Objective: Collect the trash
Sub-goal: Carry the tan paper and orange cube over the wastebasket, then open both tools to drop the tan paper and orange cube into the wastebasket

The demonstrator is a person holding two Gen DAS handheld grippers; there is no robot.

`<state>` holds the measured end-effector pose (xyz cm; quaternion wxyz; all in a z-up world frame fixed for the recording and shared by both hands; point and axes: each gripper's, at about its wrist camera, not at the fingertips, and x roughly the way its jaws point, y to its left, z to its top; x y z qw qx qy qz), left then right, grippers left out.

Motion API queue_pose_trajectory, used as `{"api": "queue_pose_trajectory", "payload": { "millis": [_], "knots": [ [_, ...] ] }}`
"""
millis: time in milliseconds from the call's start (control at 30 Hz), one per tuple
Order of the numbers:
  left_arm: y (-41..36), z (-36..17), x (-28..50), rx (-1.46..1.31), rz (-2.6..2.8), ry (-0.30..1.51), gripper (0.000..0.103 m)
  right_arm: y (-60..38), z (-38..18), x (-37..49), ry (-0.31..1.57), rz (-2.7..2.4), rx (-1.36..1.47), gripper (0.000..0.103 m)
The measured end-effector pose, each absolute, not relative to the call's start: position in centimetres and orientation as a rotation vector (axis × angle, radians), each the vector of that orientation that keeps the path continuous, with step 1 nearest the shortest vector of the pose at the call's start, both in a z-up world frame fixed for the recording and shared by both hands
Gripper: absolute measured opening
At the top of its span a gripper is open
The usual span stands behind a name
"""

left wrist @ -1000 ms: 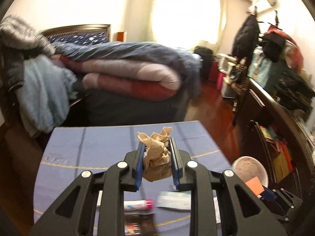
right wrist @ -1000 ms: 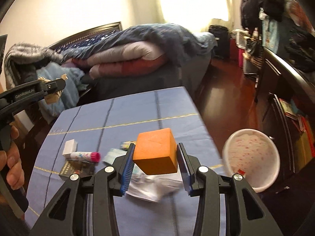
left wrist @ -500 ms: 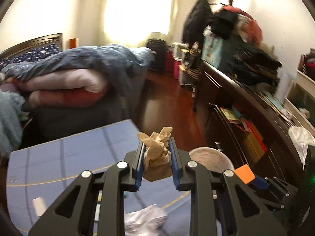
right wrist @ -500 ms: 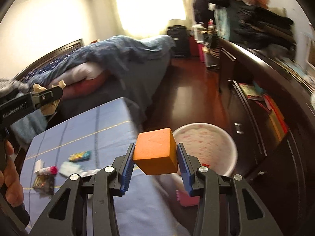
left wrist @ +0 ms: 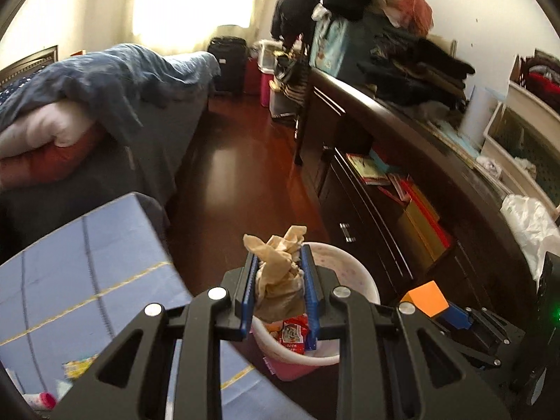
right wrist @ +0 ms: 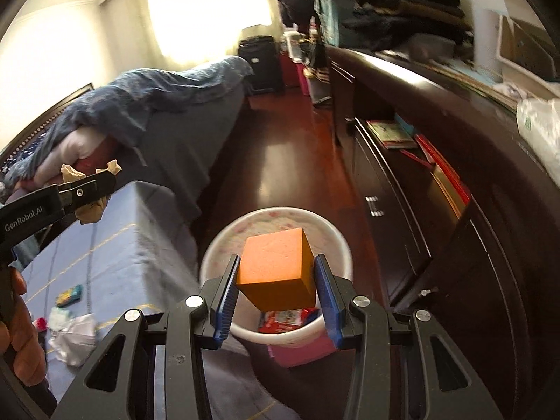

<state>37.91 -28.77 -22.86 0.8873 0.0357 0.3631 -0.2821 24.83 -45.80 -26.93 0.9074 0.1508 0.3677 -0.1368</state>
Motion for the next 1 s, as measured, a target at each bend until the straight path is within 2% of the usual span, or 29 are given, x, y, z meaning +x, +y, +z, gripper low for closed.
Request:
{"api": "queue_pose_trajectory", "payload": {
  "millis": [533,633,767,900,1000],
  "knots": [
    [-34.6,-30.7,42.4,0.101,-0.6,0.915,0.026,-48.8,-32.2,28.6,0.827,-0.297,0.334,0.043],
    [-34.6,-31.1,42.9,0.083,-0.608,0.927,0.031,-48.7,-32.6,29.4,0.828,-0.299,0.322,0.043],
    [-34.6,-31.1,43.4,0.061,-0.619,0.925,0.047,-49.0,-33.2,29.9,0.825,-0.3,0.321,0.047],
    [-34.5,-30.8,43.5,0.028,-0.639,0.922,0.057,-49.1,-33.7,29.9,0.842,-0.307,0.322,0.049],
    [-34.6,-30.4,43.2,0.018,-0.653,0.916,0.06,-49.1,-33.6,29.6,0.843,-0.308,0.328,0.05]
  ]
}}
